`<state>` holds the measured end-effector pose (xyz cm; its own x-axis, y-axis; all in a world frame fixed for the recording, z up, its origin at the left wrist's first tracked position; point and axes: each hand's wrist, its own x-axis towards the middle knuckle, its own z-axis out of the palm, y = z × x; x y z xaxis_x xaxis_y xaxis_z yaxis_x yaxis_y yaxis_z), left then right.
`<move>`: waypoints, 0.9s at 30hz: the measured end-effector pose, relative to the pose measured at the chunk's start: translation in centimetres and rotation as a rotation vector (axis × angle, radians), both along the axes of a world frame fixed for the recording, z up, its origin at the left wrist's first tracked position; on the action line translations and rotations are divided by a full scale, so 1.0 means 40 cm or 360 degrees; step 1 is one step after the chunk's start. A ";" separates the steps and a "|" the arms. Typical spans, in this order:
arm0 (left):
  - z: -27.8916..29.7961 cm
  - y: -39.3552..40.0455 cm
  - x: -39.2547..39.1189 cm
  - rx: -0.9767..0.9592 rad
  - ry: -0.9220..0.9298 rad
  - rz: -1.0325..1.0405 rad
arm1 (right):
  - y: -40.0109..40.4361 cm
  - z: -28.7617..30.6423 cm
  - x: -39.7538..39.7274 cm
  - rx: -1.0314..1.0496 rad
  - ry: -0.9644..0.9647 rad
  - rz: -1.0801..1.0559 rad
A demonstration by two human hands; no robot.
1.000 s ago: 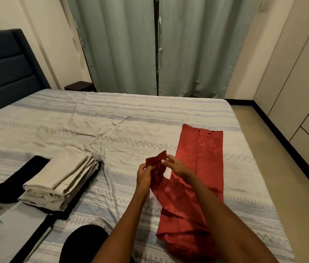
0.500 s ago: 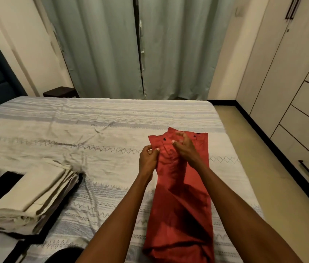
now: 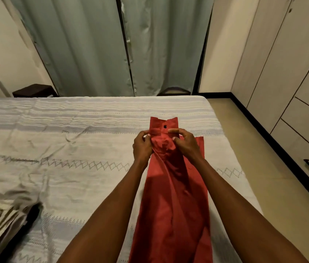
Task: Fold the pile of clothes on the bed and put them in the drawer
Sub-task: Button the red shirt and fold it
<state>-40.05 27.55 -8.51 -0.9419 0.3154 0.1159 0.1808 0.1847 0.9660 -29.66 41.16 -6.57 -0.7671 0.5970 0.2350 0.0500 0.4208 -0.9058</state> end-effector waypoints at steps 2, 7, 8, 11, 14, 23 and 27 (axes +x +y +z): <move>-0.039 0.061 -0.056 -0.0080 0.0030 -0.0001 | 0.052 -0.035 -0.045 -0.0003 -0.0054 0.0027; -0.149 0.171 -0.183 -0.0158 -0.0078 -0.0091 | 0.147 -0.151 -0.133 -0.0080 -0.0131 0.0030; -0.169 0.182 -0.201 -0.0188 -0.0112 -0.0120 | 0.158 -0.173 -0.145 -0.0083 -0.0162 0.0018; -0.230 0.198 -0.237 -0.0318 -0.0138 -0.0218 | 0.183 -0.252 -0.169 -0.0156 -0.0222 0.0008; -0.279 0.203 -0.245 -0.0411 0.0037 -0.0329 | 0.184 -0.301 -0.163 -0.0101 -0.0326 -0.0088; -0.291 0.188 -0.208 -0.1269 0.0517 -0.0763 | 0.181 -0.338 -0.139 0.0531 -0.0911 -0.0129; -0.267 0.136 -0.130 -0.1435 0.0645 -0.0731 | 0.101 -0.317 -0.065 0.0726 -0.0906 -0.0035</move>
<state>-45.24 33.01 -19.17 -0.6562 0.7523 -0.0592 0.6881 0.6287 0.3623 -32.26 45.22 -19.26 -0.8336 0.5515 0.0321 0.4738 0.7436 -0.4717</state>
